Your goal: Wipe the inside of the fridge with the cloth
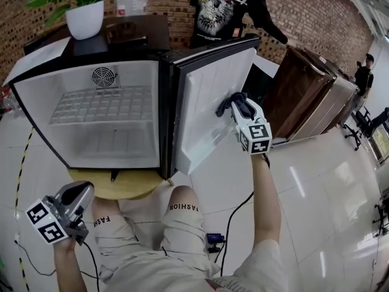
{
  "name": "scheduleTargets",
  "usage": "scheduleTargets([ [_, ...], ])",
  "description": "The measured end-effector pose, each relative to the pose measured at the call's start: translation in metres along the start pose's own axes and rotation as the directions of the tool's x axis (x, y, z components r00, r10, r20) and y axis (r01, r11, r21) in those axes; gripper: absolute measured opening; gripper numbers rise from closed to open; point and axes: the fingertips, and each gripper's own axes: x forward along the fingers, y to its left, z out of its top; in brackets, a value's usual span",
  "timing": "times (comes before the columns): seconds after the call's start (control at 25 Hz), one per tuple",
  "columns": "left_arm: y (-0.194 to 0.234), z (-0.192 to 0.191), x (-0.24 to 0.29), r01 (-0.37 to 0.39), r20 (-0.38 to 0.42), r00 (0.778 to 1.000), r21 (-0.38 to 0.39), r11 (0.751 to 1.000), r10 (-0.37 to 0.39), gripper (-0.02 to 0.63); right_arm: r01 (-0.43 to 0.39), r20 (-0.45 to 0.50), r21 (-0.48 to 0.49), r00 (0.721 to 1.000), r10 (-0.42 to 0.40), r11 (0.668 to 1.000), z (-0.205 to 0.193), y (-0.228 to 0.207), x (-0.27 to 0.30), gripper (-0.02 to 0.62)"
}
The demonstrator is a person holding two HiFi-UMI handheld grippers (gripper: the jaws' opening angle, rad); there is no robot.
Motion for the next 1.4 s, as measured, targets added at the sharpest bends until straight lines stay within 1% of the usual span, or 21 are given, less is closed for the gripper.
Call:
scheduleTargets([
  [0.04,0.003,0.001,-0.003,-0.008,0.002,1.000,-0.004,1.000,0.008,0.000,-0.131,0.090,-0.002,0.987,0.130,0.991,0.026,0.036,-0.019,0.127],
  [0.08,0.007,0.001,-0.005,-0.018,0.004,1.000,-0.009,1.000,0.018,0.000,-0.267,0.176,-0.043,0.947,0.270,0.963,0.050,0.079,-0.041,0.127],
  [0.12,0.011,0.002,-0.008,-0.027,0.007,1.000,-0.017,0.999,0.027,0.000,-0.374,0.223,-0.114,0.893,0.391,0.920,0.068,0.123,-0.062,0.127],
  [0.16,0.014,0.002,-0.010,-0.036,0.010,0.999,-0.026,0.999,0.036,0.000,-0.439,0.209,-0.194,0.855,0.474,0.877,0.073,0.162,-0.077,0.127],
  [0.2,0.017,0.001,-0.011,-0.042,0.012,0.999,-0.035,0.999,0.042,0.000,-0.467,0.157,-0.250,0.845,0.512,0.848,0.068,0.190,-0.084,0.127],
  [0.24,0.019,0.001,-0.011,-0.044,0.014,0.999,-0.041,0.998,0.044,0.000,-0.471,0.119,-0.262,0.851,0.512,0.843,0.061,0.205,-0.083,0.122],
  [0.28,0.020,0.001,-0.010,-0.042,0.015,0.999,-0.043,0.998,0.042,0.000,-0.462,0.107,-0.242,0.861,0.496,0.853,0.053,0.209,-0.077,0.121],
  [0.36,0.018,0.001,-0.006,-0.030,0.017,0.999,-0.036,0.999,0.030,0.000,-0.436,0.088,-0.215,0.882,0.462,0.874,0.031,0.195,-0.058,0.121],
  [0.48,0.014,0.003,-0.005,-0.017,0.020,1.000,-0.023,1.000,0.018,0.000,-0.372,0.036,-0.167,0.923,0.382,0.913,-0.010,0.146,-0.029,0.123],
  [0.6,0.023,0.005,-0.010,-0.039,0.033,0.999,-0.029,0.999,0.040,0.000,-0.202,-0.079,-0.081,0.977,0.196,0.976,-0.058,0.065,0.002,0.123],
  [0.68,0.029,0.004,-0.012,-0.054,0.034,0.998,-0.035,0.998,0.056,0.000,-0.096,-0.159,-0.090,0.984,0.081,0.991,-0.084,0.018,0.019,0.123],
  [0.72,0.030,0.004,-0.013,-0.059,0.032,0.998,-0.037,0.998,0.060,0.000,-0.074,-0.183,-0.116,0.982,0.052,0.991,-0.091,0.006,0.024,0.111],
  [0.84,0.030,0.001,-0.014,-0.067,0.028,0.997,-0.043,0.997,0.069,0.000,-0.055,-0.207,-0.204,0.978,0.012,0.977,-0.085,0.012,0.027,0.117],
  [0.92,0.031,0.000,-0.012,-0.068,0.025,0.997,-0.046,0.997,0.070,0.000,-0.072,-0.158,-0.229,0.987,0.036,0.971,-0.061,0.038,0.013,0.117],
  [1.0,0.032,0.001,-0.009,-0.066,0.022,0.998,-0.045,0.997,0.067,0.000,-0.159,-0.044,-0.248,0.987,0.153,0.956,-0.023,0.082,-0.018,0.117],
  [1.04,0.033,0.001,-0.008,-0.065,0.020,0.998,-0.045,0.997,0.066,0.000,-0.236,0.009,-0.279,0.969,0.248,0.931,-0.002,0.112,-0.036,0.118],
  [1.08,0.033,0.001,-0.008,-0.066,0.018,0.998,-0.044,0.997,0.066,0.000,-0.322,0.027,-0.322,0.937,0.349,0.890,0.013,0.145,-0.054,0.118],
  [1.12,0.033,0.001,-0.009,-0.067,0.017,0.998,-0.045,0.997,0.068,0.000,-0.400,0.008,-0.354,0.902,0.431,0.845,0.021,0.176,-0.070,0.118],
  [1.16,0.034,0.001,-0.009,-0.068,0.016,0.997,-0.046,0.997,0.069,0.000,-0.450,-0.021,-0.361,0.880,0.475,0.817,0.023,0.202,-0.079,0.118],
  [1.24,0.034,0.001,-0.008,-0.066,0.016,0.998,-0.048,0.997,0.066,0.000,-0.456,-0.043,-0.353,0.880,0.473,0.817,0.019,0.222,-0.079,0.114],
  [1.4,0.030,-0.001,-0.006,-0.053,0.017,0.998,-0.048,0.997,0.054,0.000,-0.397,-0.091,-0.349,0.916,0.391,0.849,-0.022,0.179,-0.043,0.114],
])
